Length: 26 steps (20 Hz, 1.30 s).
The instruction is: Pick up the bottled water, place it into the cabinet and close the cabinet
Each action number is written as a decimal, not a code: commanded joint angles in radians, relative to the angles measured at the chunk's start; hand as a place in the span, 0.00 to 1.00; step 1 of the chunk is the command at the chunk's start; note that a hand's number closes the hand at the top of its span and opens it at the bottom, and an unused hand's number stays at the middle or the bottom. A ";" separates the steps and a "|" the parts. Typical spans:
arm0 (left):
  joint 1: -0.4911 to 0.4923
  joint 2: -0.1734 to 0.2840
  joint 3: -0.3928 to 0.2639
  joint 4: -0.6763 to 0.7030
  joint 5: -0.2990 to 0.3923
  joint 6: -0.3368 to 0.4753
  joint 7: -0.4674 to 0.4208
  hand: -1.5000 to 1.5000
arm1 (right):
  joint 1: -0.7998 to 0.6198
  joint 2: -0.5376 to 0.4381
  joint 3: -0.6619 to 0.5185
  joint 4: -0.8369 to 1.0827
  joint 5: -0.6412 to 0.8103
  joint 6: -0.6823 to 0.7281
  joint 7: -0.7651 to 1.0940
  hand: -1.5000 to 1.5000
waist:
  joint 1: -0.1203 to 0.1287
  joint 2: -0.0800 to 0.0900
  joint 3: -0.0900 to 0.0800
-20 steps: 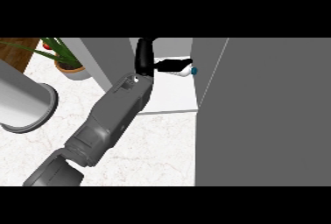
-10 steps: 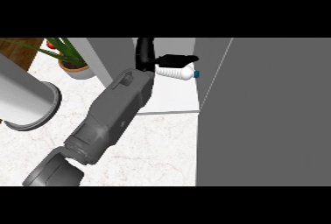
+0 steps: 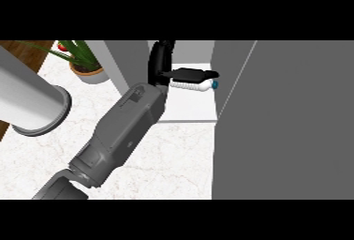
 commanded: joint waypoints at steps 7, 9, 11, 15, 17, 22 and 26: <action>0.239 0.000 -0.138 -0.397 -0.002 0.070 0.124 0.00 | -0.023 0.017 0.041 -0.125 -0.027 -0.060 0.120 0.00 | 0.029 -0.007 0.000; 0.326 0.000 -0.183 -0.497 -0.003 0.082 0.110 0.00 | -0.004 0.008 0.028 -0.142 -0.047 -0.058 0.121 0.00 | 0.027 -0.009 0.000; 0.416 0.010 -0.213 -0.570 -0.024 0.074 0.105 0.00 | -0.007 -0.012 0.014 -0.164 -0.065 -0.063 0.135 0.00 | 0.033 -0.008 0.000; 0.533 0.032 -0.292 -0.777 -0.048 0.117 0.188 0.00 | 0.014 0.006 0.034 -0.158 -0.042 -0.065 0.134 0.00 | 0.027 -0.009 0.000; 0.638 0.087 -0.322 -0.872 -0.055 0.117 0.192 0.00 | 0.001 0.025 0.079 -0.160 0.045 -0.054 0.100 0.00 | 0.032 -0.010 0.000; 0.730 0.132 -0.341 -1.012 -0.073 0.127 0.191 0.00 | -0.005 -0.083 0.149 -0.172 0.033 0.020 0.190 1.00 | 0.029 -0.005 -0.001; 0.841 0.199 -0.349 -1.094 -0.074 0.114 0.198 0.00 | -0.062 -0.117 0.222 -0.154 0.068 0.057 0.207 1.00 | 0.029 -0.002 0.000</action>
